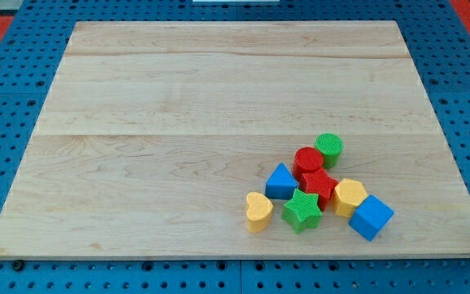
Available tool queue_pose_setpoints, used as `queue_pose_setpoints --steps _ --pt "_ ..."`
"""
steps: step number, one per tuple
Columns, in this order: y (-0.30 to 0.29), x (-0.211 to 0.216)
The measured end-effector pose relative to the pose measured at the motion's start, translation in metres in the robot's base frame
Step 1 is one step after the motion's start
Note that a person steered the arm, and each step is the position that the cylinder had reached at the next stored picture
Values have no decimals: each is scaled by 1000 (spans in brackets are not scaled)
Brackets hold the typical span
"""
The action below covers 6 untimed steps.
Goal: Separate the green star from a group of blocks
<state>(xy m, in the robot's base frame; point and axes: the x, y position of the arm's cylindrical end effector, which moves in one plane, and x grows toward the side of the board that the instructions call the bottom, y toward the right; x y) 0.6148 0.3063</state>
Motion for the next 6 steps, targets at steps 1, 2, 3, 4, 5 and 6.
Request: queue_pose_setpoints --steps 1,2,3,4,5,6 --pt "-30 2" --pt "-140 1" --pt "-216 -17" --pt "-212 -61" --pt "-243 -76" --pt "-247 -54"
